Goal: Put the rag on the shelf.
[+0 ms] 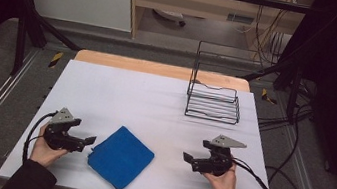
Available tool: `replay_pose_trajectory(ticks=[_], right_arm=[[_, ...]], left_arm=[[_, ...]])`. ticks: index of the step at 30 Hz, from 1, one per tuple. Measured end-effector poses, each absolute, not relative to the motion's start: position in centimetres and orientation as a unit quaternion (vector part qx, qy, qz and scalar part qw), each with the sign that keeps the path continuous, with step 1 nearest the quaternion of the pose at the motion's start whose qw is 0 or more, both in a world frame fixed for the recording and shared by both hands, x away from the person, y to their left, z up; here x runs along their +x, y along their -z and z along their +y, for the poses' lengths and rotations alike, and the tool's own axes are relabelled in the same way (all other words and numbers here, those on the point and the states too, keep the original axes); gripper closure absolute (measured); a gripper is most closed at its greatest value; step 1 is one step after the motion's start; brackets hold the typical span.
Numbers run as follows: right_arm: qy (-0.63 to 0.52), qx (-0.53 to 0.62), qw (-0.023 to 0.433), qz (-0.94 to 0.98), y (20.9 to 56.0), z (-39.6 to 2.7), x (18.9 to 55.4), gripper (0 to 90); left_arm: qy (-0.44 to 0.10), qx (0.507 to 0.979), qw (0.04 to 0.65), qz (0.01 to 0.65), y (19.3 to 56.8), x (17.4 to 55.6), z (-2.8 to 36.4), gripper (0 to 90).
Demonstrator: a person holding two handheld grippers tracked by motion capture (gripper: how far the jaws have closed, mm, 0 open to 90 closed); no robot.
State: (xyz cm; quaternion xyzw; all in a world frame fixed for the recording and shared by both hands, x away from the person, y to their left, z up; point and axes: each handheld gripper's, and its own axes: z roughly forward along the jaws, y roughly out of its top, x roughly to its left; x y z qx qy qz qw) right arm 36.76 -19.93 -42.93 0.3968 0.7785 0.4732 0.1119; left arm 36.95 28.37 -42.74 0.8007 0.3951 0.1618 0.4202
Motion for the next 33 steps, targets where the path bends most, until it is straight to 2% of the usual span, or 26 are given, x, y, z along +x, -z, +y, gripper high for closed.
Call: replay_pose_trajectory(ticks=[12,16,23,26,33], right_arm=[[-0.464,0.371,0.079,0.800,43.2,-13.8,37.0,19.1],[-0.458,0.364,0.072,0.808,43.4,-11.8,37.0,26.6],[-0.436,0.366,0.072,0.819,43.7,-9.6,37.0,44.8],[-0.436,0.370,0.058,0.818,44.1,-9.2,37.1,52.6],[-0.422,0.380,0.044,0.822,45.1,-8.7,37.3,61.7]], left_arm=[[-0.164,0.797,0.423,0.399,42.6,37.0,28.6,8.1],[-0.166,0.795,0.425,0.400,42.5,36.9,28.6,8.0],[-0.167,0.792,0.426,0.403,42.4,37.0,28.7,8.1],[-0.167,0.794,0.424,0.403,42.4,37.0,28.7,8.2],[-0.167,0.794,0.423,0.402,42.5,37.0,28.7,8.3]])
